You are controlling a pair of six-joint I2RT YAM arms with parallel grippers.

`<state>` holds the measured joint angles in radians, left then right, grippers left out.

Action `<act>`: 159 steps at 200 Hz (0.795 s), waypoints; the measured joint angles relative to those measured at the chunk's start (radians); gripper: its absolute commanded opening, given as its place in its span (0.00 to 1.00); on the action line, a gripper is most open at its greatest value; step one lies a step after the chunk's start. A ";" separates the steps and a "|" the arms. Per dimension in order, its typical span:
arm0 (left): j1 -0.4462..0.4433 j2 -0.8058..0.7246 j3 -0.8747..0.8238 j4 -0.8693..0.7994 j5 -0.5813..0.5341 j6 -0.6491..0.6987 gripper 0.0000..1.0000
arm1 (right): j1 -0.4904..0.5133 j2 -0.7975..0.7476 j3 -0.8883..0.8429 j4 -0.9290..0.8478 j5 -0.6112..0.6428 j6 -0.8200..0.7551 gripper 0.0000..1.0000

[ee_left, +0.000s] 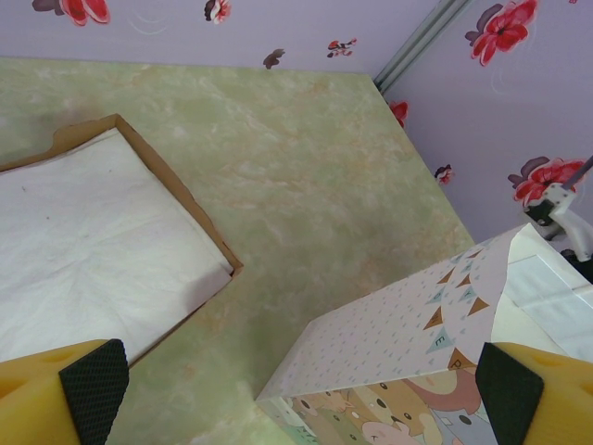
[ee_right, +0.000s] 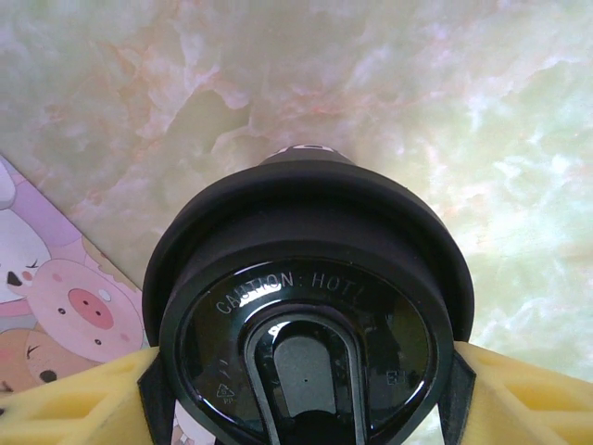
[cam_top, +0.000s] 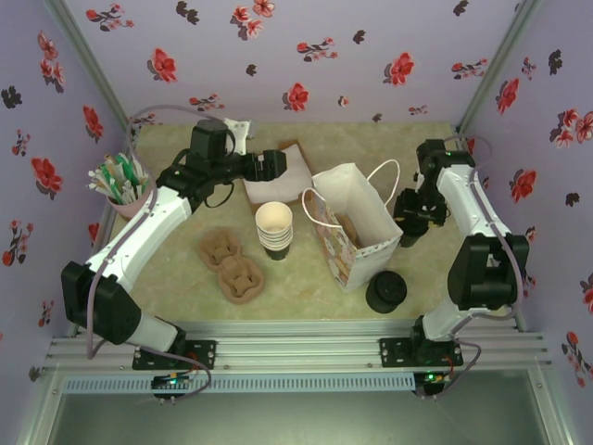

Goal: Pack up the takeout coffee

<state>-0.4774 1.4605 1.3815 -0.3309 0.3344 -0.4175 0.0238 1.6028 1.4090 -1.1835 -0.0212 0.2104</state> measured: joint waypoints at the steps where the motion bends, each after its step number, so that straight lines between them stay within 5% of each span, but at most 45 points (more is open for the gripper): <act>1: 0.000 0.000 0.000 0.000 0.000 0.000 0.99 | 0.000 -0.002 0.000 0.000 0.000 0.000 0.70; 159: 0.000 0.140 0.104 0.024 0.037 -0.014 0.99 | 0.015 -0.354 0.468 -0.254 0.028 0.063 0.70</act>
<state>-0.4778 1.6009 1.4857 -0.3073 0.3717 -0.4320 0.0387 1.2484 1.8767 -1.4380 0.0067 0.2737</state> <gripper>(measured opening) 0.991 0.708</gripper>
